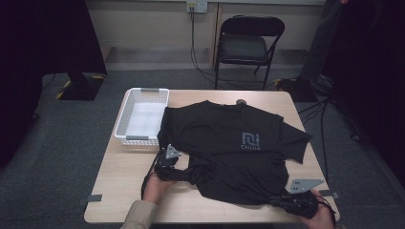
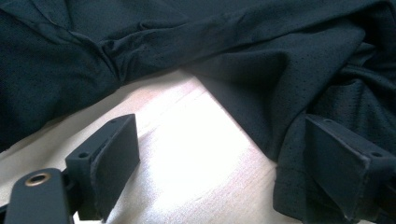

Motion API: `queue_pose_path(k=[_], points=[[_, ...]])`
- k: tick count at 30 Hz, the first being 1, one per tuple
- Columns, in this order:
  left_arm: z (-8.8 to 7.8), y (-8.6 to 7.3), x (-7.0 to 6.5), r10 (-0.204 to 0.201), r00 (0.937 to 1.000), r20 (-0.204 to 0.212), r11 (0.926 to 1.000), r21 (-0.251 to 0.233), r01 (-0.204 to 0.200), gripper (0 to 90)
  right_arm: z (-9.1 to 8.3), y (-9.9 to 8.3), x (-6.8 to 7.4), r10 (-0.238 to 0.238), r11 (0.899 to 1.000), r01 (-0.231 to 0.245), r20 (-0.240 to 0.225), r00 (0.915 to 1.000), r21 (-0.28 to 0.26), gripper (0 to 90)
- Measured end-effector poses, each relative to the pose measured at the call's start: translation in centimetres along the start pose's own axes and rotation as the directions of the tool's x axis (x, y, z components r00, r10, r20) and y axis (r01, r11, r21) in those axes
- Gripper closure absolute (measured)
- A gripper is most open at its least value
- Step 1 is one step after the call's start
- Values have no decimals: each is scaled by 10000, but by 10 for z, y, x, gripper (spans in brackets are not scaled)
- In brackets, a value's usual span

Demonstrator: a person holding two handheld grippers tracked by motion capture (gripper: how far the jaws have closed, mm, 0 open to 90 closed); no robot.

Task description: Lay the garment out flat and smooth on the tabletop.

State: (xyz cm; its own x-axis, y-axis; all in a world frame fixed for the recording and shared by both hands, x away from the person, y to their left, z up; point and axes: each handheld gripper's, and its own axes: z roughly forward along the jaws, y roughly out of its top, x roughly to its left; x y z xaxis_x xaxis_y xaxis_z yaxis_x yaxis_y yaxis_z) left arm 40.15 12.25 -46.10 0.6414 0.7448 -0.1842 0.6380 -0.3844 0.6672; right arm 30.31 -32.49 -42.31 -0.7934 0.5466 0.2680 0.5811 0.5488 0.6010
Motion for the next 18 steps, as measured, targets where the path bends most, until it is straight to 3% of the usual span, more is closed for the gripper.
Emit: queue_pose_path(k=[4,7,11,15,18], points=[[0,0,0,5,10000,8,10000,5,-5,128,-17,-17,-3,521,9986,-522,-277,9983,-28,852],[0,0,0,3,10000,16,10000,8,-3,127,-27,-23,-1,577,9979,-571,-200,9981,291,844],[0,0,0,6,10000,14,10000,8,-6,126,-38,-20,-5,787,9953,-754,539,9954,-612,688],[0,0,0,7,10000,9,10000,8,-7,126,-31,-10,-12,701,9933,-640,610,9957,-967,644],[0,0,0,7,10000,3,10000,9,-7,126,-18,1,-8,341,9962,-302,463,9983,-812,645]])
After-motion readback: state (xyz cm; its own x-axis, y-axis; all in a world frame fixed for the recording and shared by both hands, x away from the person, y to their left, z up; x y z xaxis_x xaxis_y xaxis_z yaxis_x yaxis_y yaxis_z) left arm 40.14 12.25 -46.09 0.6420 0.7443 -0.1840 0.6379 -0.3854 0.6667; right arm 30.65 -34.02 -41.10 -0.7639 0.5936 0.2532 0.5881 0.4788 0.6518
